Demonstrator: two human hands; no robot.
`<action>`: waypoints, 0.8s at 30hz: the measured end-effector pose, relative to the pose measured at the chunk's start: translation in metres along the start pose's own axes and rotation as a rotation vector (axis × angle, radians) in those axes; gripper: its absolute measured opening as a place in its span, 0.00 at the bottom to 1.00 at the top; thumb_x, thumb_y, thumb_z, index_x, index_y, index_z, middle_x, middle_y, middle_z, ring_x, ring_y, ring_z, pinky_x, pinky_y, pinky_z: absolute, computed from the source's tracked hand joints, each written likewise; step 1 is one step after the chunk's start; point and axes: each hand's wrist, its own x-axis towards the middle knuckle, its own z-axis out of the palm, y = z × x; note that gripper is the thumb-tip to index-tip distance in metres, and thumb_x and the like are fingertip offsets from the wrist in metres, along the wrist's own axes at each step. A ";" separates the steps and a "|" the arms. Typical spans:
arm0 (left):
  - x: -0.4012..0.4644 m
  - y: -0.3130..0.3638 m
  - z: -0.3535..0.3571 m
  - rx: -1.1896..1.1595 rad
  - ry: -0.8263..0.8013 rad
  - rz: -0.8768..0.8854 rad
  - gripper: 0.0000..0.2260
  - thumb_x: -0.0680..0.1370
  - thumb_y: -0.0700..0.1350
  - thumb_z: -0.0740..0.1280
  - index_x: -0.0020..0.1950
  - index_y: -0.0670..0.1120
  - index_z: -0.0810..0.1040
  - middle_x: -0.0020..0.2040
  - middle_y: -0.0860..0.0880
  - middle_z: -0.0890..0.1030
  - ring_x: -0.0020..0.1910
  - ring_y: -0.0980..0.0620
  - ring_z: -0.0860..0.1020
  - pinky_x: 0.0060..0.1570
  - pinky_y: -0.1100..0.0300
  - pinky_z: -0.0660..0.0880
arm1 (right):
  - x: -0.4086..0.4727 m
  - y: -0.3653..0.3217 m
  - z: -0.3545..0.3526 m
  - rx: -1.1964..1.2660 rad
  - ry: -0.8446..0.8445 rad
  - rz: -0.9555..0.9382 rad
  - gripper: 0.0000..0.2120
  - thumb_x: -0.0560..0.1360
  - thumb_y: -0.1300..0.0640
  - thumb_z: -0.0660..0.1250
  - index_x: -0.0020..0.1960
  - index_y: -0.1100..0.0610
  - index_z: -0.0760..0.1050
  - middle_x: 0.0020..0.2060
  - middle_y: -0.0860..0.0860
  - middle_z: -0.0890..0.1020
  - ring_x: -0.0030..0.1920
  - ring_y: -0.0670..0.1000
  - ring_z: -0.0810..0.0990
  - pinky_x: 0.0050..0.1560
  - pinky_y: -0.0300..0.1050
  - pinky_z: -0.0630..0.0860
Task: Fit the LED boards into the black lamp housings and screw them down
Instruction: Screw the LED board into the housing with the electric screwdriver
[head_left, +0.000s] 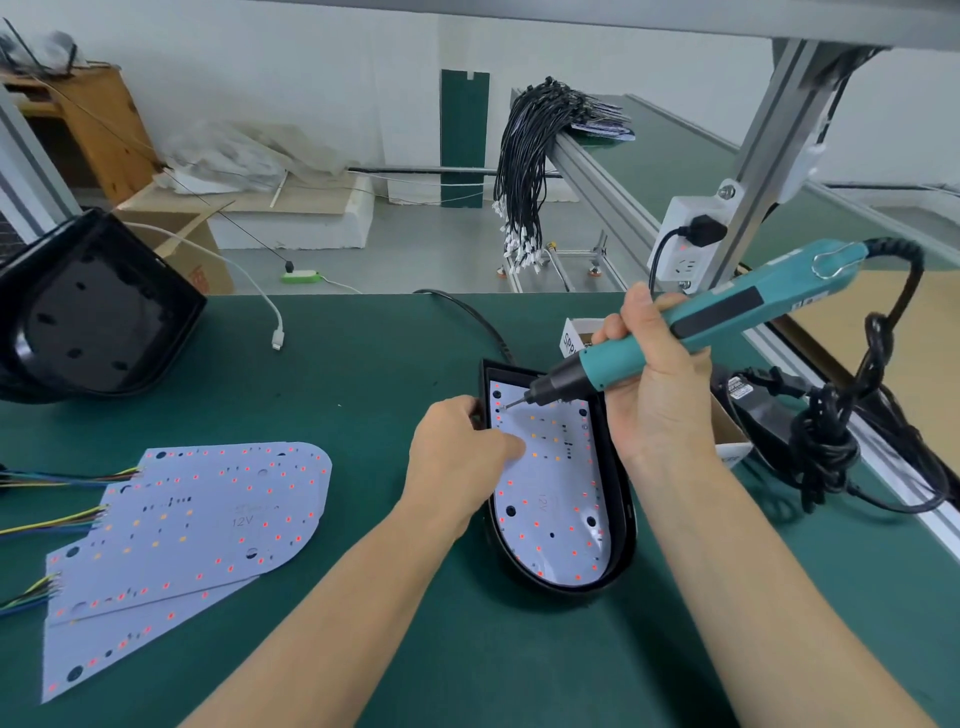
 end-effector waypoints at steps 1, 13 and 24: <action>0.001 -0.001 0.000 0.001 -0.005 0.001 0.20 0.60 0.38 0.66 0.49 0.30 0.74 0.39 0.42 0.76 0.36 0.49 0.71 0.39 0.53 0.68 | 0.000 0.000 0.000 -0.002 -0.002 0.001 0.13 0.75 0.65 0.68 0.39 0.53 0.66 0.34 0.52 0.66 0.30 0.49 0.70 0.40 0.43 0.73; 0.005 -0.005 0.002 0.079 0.068 0.032 0.08 0.65 0.33 0.69 0.37 0.36 0.70 0.32 0.44 0.69 0.32 0.48 0.65 0.34 0.56 0.62 | 0.005 -0.006 0.014 -0.202 -0.286 -0.004 0.14 0.67 0.64 0.74 0.38 0.52 0.69 0.32 0.49 0.73 0.31 0.49 0.72 0.41 0.45 0.72; 0.007 -0.004 0.001 0.058 0.033 0.004 0.13 0.65 0.34 0.69 0.48 0.30 0.76 0.38 0.42 0.77 0.36 0.49 0.72 0.40 0.54 0.70 | 0.017 -0.016 0.014 -0.190 -0.625 0.233 0.17 0.63 0.54 0.78 0.40 0.53 0.69 0.33 0.49 0.71 0.35 0.50 0.72 0.48 0.45 0.69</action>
